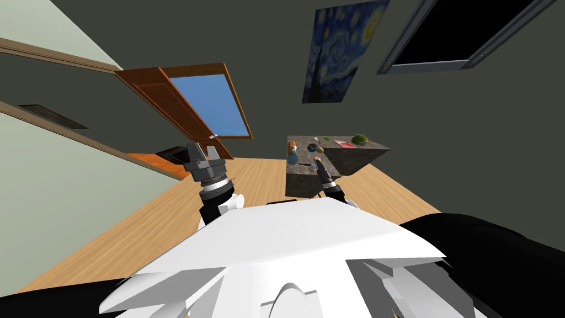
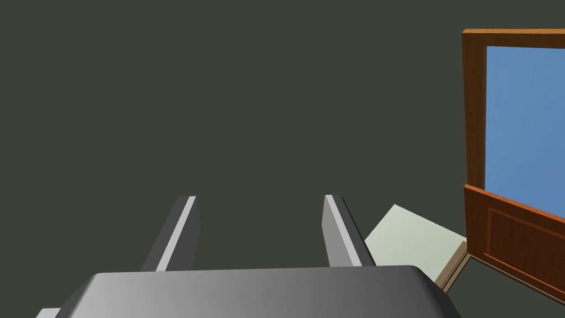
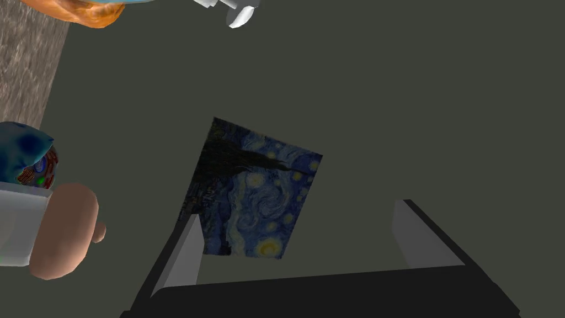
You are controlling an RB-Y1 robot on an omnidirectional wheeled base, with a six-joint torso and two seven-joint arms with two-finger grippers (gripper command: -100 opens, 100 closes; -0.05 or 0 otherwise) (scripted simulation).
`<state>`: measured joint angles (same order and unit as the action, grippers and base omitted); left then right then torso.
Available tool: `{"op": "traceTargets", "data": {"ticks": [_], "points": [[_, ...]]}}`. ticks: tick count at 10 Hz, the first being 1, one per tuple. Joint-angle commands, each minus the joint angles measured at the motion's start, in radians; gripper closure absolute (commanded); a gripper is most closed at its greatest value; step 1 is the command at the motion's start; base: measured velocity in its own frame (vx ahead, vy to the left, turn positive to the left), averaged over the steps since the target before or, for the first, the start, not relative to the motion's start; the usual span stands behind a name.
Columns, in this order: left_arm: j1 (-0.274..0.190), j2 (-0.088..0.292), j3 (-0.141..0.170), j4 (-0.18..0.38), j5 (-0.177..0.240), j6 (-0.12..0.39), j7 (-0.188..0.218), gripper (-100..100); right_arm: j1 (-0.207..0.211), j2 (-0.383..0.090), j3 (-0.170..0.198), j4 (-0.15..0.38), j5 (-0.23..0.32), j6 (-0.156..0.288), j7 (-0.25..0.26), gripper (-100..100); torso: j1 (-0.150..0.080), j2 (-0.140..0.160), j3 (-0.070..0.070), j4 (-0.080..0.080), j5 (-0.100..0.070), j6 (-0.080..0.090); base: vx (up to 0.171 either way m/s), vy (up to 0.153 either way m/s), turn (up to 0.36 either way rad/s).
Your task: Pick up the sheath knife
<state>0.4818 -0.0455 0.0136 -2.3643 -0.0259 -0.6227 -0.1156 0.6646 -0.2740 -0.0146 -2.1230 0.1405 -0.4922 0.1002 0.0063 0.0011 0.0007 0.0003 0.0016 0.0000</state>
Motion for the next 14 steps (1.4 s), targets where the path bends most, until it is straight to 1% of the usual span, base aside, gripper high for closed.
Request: {"op": "traceTargets", "data": {"ticks": [1, 2, 3, 4, 5, 6, 7, 8, 9, 10, 11, 12, 13, 14], "points": [[0.0, 0.0, 0.0, 0.0, 0.0, 0.0, 0.0, 0, 0.042, -0.05, -0.013, 0.029, 0.032, -0.005, 0.01, -100, 0.0, 0.0, 0.0, 0.0, 0.0, 0.0, -0.011, 0.114, 0.081], [0.0, 0.0, 0.0, 0.0, 0.0, 0.0, 0.0, 0, 0.083, -0.082, -0.028, 0.059, 0.059, -0.011, 0.016, -100, 0.001, 0.0, 0.0, 0.0, 0.0, 0.0, -0.031, 0.177, 0.175], [0.0, 0.0, 0.0, 0.0, 0.0, 0.0, 0.0, 0, 0.084, -0.111, -0.028, 0.059, 0.059, -0.011, 0.016, -100, 0.004, 0.001, 0.001, 0.0, 0.001, 0.0, -0.025, 0.149, 0.055], [0.0, 0.0, 0.0, 0.0, 0.0, 0.0, 0.0, 0, 0.128, -0.146, -0.045, 0.091, 0.087, -0.017, 0.022, -100, 0.003, 0.001, 0.001, 0.0, 0.001, 0.0, -0.008, 0.158, 0.116], [0.0, 0.0, 0.0, 0.0, 0.0, 0.0, 0.0, 0, 0.128, -0.163, -0.045, 0.091, 0.087, -0.017, 0.022, -100, 0.004, 0.0, 0.0, 0.0, 0.001, 0.0, -0.002, 0.11, 0.069], [0.0, 0.0, 0.0, 0.0, 0.0, 0.0, 0.0, 0, 0.168, -0.2, -0.061, 0.124, 0.115, -0.022, 0.028, -100, 0.001, 0.0, 0.0, 0.0, 0.0, 0.0, 0.012, 0.115, 0.157], [0.0, 0.0, 0.0, 0.0, 0.0, 0.0, 0.0, 0, 0.176, -0.215, -0.061, 0.124, 0.115, -0.022, 0.028, -100, 0.001, -0.001, 0.0, 0.0, 0.0, 0.0, 0.009, 0.089, 0.067], [0.0, 0.0, 0.0, 0.0, 0.0, 0.0, 0.0, 0, 0.216, -0.251, -0.078, 0.159, 0.143, -0.026, 0.035, -100, -0.001, -0.001, 0.0, 0.0, 0.0, 0.0, -0.003, 0.117, 0.16], [0.0, 0.0, 0.0, 0.0, 0.0, 0.0, 0.0, 0, 0.225, -0.266, -0.078, 0.159, 0.143, -0.026, 0.035, -100, 0.0, 0.0, 0.0, 0.0, 0.0, 0.0, 0.009, 0.103, 0.082], [0.0, 0.0, 0.0, 0.0, 0.0, 0.0, 0.0, 0, 0.266, -0.31, -0.094, 0.19, 0.171, -0.03, 0.042, -100, 0.0, -0.001, 0.0, 0.0, 0.0, 0.0, 0.021, 0.122, 0.227], [0.0, 0.0, 0.0, 0.0, 0.0, 0.0, 0.0, 0, 0.277, -0.315, -0.094, 0.196, 0.171, -0.03, 0.042, -100, 0.001, -0.001, -0.001, 0.0, 0.0, -0.001, 0.016, 0.103, 0.087], [0.0, 0.0, 0.0, 0.0, 0.0, 0.0, 0.0, 0, 0.315, -0.352, -0.11, 0.228, 0.198, -0.034, 0.048, -100, 0.0, -0.001, -0.001, 0.0, 0.0, 0.0, 0.014, 0.145, 0.17], [0.0, 0.0, 0.0, 0.0, 0.0, 0.0, 0.0, 0, 0.33, -0.363, -0.11, 0.233, 0.198, -0.034, 0.048, -100, 0.002, -0.001, -0.001, 0.0, 0.0, 0.0, 0.017, 0.109, 0.101], [0.0, 0.0, 0.0, 0.0, 0.0, 0.0, 0.0, 0, 0.365, -0.406, -0.125, 0.267, 0.224, -0.037, 0.055, -100, 0.0, -0.001, -0.001, 0.0, 0.0, 0.0, 0.023, 0.102, 0.252]]}}
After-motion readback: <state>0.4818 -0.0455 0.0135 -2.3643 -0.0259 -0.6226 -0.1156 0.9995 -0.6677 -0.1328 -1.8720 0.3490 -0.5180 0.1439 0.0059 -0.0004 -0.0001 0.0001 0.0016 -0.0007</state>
